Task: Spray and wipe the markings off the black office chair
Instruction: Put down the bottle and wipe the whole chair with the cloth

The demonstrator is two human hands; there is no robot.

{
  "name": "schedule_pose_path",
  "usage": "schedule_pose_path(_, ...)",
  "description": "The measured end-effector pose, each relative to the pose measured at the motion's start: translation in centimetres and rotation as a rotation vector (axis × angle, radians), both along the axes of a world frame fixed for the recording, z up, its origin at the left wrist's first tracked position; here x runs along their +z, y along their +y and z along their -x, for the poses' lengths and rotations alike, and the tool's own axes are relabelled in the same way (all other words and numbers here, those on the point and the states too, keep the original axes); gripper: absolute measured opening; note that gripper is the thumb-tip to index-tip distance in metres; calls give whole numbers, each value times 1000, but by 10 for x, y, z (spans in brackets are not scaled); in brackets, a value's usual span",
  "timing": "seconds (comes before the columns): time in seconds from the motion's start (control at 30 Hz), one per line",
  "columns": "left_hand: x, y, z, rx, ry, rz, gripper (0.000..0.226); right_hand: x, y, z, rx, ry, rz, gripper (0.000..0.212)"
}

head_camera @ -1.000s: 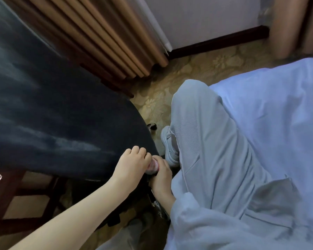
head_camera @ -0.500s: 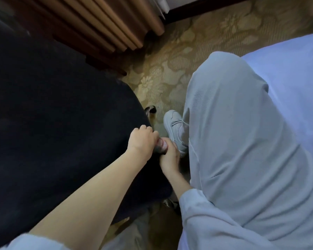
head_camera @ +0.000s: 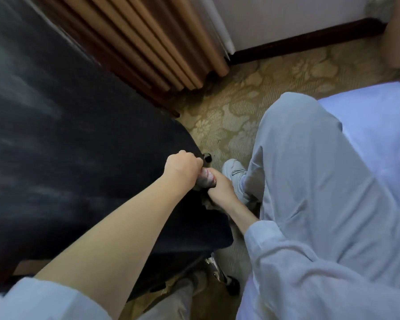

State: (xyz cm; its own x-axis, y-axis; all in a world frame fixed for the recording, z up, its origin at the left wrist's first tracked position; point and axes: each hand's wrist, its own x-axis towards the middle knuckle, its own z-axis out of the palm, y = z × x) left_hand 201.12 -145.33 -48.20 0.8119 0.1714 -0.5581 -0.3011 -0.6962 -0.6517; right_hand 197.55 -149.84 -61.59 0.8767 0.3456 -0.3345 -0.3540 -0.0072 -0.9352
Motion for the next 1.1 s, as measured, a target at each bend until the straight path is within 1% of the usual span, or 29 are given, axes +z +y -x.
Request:
schedule_pose_path(0.13, 44, -21, 34, 24, -69, -44, 46, 33, -3, 20, 24, -88, -125, 50)
schedule_pose_path(0.27, 91, -37, 81, 14, -222, -90, 44, 75, -4, 37, 23, -227, -227, 41)
schedule_pose_path(0.4, 135, -40, 131, -41, -408, -69, 42, 112, -9, 64, -5, -438, -291, 52)
schedule_pose_path(0.5, 155, -39, 160, -67, -500, -49, 35, 133, -10, 82, -15, -548, -352, 58)
schedule_pose_path(0.63, 163, -34, 171, -70, -581, -42, 31, 143, -3, 87, -44, -627, -388, 56)
schedule_pose_path(0.7, 158, -30, 161, -63, -597, -69, 28, 144, 3, 82, -86, -622, -384, 54)
schedule_pose_path(0.83, 139, -18, 109, -47, -607, -115, 22, 148, 17, 54, -191, -504, -366, 46)
schedule_pose_path(0.93, 126, -3, 54, -29, -617, -85, 23, 140, 30, 8, -202, -454, -335, 49)
schedule_pose_path(1.1, 90, 27, -39, -33, -570, -88, 25, 100, 59, -94, -141, -437, -184, 52)
